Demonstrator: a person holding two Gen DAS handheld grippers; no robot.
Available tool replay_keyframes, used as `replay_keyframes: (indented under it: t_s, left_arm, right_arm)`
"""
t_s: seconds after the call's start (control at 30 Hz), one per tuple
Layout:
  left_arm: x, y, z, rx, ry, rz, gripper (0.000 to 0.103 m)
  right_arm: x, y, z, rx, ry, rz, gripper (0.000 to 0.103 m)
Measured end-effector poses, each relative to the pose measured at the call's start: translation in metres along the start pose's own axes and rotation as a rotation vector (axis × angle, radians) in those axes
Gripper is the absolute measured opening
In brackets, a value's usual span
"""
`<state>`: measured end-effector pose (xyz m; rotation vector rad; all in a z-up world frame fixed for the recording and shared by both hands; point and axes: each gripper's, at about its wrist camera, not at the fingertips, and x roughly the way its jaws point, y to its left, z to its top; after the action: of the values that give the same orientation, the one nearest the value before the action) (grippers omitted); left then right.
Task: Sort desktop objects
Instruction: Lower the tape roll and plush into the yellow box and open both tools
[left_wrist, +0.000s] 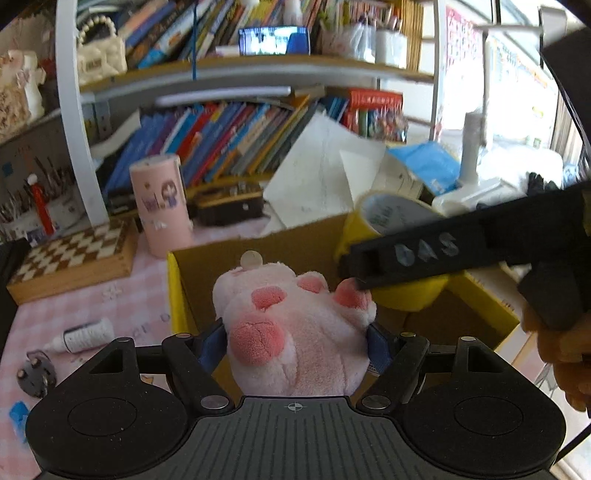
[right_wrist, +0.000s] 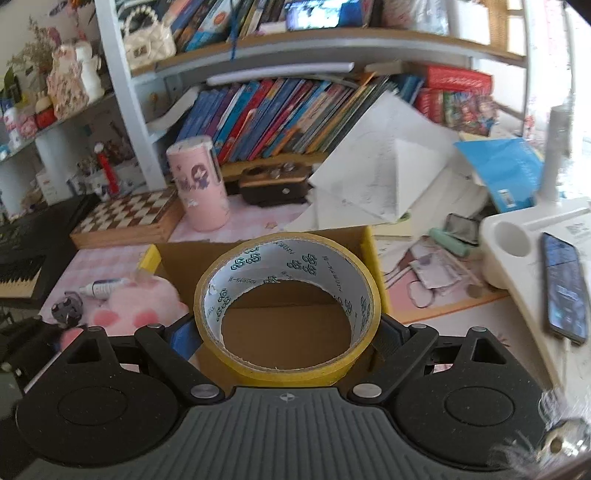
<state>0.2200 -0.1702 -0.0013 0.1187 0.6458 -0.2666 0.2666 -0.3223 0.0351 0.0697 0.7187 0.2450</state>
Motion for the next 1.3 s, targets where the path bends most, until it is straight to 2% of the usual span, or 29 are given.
replay_keyframes:
  t_s: [0.2, 0.37, 0.67, 0.8, 1.03, 1.3]
  left_arm:
    - [0.021, -0.002, -0.002, 0.001, 0.087, -0.001, 0.078]
    - [0.034, -0.003, -0.006, 0.001, 0.145, -0.01, 0.078]
    - [0.039, -0.008, -0.005, 0.039, 0.152, 0.01, 0.079]
    - [0.039, -0.008, -0.006, 0.041, 0.15, 0.014, 0.079]
    - [0.034, -0.008, -0.005, 0.042, 0.127, 0.032, 0.085]
    - [0.01, -0.006, 0.0, 0.044, 0.053, 0.055, 0.089]
  right_arm:
    - [0.042, 0.001, 0.012, 0.022, 0.115, 0.061, 0.09]
    - [0.073, 0.005, 0.015, 0.005, 0.21, 0.058, 0.09]
    - [0.101, 0.019, 0.018, -0.138, 0.29, 0.04, 0.09]
    - [0.112, 0.019, 0.012, -0.145, 0.353, 0.046, 0.091]
    - [0.109, 0.02, 0.011, -0.142, 0.344, 0.046, 0.091]
    - [0.084, 0.022, 0.018, -0.143, 0.242, 0.046, 0.095]
